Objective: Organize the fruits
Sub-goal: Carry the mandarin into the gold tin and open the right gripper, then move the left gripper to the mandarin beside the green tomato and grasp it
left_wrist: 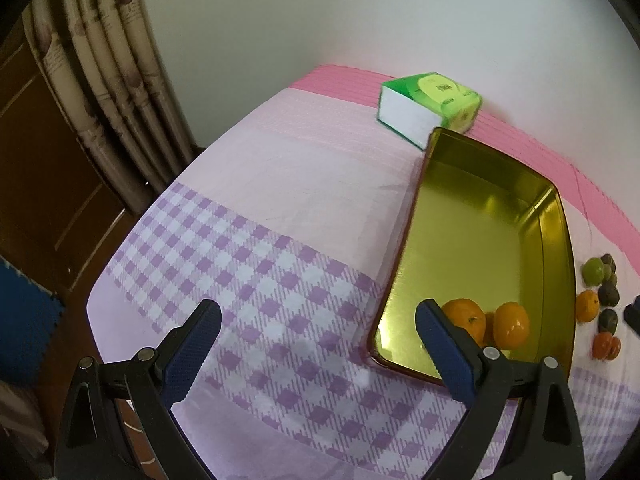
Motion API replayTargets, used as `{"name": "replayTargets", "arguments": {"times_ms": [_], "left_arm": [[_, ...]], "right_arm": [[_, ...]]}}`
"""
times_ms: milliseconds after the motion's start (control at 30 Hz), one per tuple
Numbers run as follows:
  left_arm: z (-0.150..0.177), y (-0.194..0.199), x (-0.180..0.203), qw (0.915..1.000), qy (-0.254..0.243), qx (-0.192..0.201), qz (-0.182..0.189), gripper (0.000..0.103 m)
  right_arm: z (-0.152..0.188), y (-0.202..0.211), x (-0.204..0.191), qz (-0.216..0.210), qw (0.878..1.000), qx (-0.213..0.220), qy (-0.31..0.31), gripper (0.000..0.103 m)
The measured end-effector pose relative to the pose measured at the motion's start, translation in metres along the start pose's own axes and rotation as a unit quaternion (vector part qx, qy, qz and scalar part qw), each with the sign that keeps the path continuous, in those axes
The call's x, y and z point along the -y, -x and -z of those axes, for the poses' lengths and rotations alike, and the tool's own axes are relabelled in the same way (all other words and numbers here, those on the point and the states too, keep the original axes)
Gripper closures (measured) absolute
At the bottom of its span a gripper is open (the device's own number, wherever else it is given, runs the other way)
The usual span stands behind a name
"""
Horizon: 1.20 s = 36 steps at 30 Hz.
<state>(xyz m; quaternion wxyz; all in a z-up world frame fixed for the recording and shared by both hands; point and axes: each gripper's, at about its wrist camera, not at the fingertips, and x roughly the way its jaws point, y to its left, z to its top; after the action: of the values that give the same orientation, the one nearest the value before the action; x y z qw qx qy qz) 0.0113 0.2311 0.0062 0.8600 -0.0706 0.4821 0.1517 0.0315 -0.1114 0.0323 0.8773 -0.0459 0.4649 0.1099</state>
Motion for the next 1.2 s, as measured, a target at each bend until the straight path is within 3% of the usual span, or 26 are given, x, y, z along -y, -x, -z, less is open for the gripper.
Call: {"name": "replayTargets", "arguments": {"times_ms": [167,300,567,733,1100,1200], "left_arm": [[0.002,0.006,0.016,0.9995,-0.023,0.018,0.01,0.007],[0.005,0.016,0.036,0.998,-0.048,0.034,0.022,0.007],[0.008,0.033,0.092,0.9918,-0.102,0.04,0.066,0.007],[0.017,0.039,0.14,0.9827,-0.153,0.037,0.097,0.007],[0.028,0.033,0.223,0.9643,-0.227,0.026,0.133,0.007],[0.025,0.023,0.236,0.9637,-0.23,0.011,0.136,0.007]], "right_arm": [[0.023,-0.007,0.068,0.04,0.997,-0.009,-0.061,0.048],[0.041,-0.02,0.096,0.053,0.996,-0.021,-0.073,0.048],[0.055,-0.041,0.101,0.044,0.997,-0.016,-0.056,0.047],[0.056,-0.044,0.096,0.039,0.999,-0.006,-0.018,0.028],[0.061,-0.047,0.102,0.028,0.999,0.02,-0.001,0.019],[0.06,-0.048,0.104,0.03,0.999,0.017,-0.004,0.013]]}}
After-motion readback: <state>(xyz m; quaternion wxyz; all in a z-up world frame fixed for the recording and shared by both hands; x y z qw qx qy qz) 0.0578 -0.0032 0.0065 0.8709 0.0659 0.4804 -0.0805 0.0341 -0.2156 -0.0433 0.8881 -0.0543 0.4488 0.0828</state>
